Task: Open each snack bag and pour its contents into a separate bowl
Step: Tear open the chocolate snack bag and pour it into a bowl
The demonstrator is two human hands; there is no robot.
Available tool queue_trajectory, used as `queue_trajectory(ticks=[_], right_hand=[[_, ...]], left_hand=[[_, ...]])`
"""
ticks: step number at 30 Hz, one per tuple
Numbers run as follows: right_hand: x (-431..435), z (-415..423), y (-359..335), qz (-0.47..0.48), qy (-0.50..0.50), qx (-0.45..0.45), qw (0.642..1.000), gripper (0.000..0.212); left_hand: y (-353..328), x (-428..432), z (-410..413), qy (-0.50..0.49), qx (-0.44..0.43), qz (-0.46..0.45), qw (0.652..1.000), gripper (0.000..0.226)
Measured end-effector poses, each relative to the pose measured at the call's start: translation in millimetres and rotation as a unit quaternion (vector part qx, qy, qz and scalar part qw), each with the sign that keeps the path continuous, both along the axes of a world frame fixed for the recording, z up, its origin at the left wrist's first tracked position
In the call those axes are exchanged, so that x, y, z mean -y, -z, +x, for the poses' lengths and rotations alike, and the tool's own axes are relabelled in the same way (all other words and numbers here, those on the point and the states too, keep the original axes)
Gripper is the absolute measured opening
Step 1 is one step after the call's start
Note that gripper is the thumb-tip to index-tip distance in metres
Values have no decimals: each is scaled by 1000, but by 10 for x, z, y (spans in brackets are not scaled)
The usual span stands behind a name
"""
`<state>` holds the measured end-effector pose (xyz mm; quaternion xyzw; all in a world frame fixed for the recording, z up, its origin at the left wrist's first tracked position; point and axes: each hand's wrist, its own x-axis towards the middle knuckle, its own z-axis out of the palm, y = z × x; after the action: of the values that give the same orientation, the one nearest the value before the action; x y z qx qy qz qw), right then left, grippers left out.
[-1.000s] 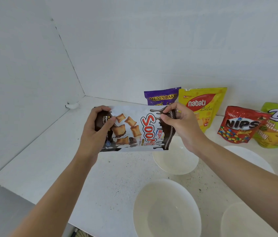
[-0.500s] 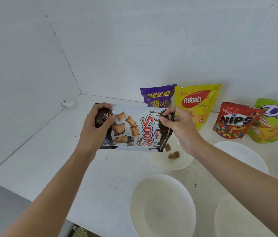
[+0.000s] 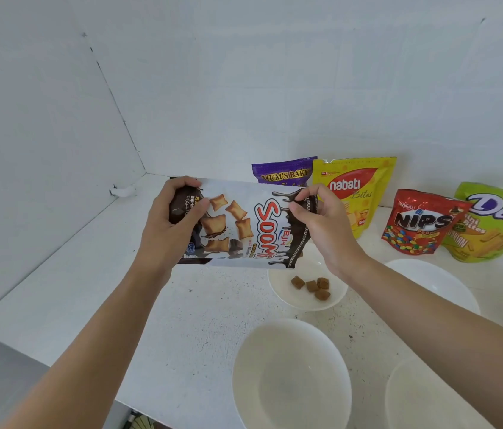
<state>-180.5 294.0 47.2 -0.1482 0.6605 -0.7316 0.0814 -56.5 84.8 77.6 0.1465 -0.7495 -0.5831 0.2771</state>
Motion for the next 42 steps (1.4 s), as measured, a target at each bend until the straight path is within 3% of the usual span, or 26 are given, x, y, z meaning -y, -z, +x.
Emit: queue_trajectory(ticks=[13, 24, 33, 42], right_hand=[[-38, 25, 327, 39, 48, 60, 996, 13], [-32, -29, -123, -40, 51, 10, 998, 14], [-92, -4, 6, -41, 97, 67, 992, 19], [-134, 51, 157, -28, 73, 147, 986, 21]], left_hand=[[109, -53, -135, 9, 54, -67, 996, 25], [-186, -100, -100, -10, -28, -63, 998, 26], [-194, -161, -203, 19, 18, -122, 992, 27], [-148, -228, -221, 30, 55, -142, 988, 26]])
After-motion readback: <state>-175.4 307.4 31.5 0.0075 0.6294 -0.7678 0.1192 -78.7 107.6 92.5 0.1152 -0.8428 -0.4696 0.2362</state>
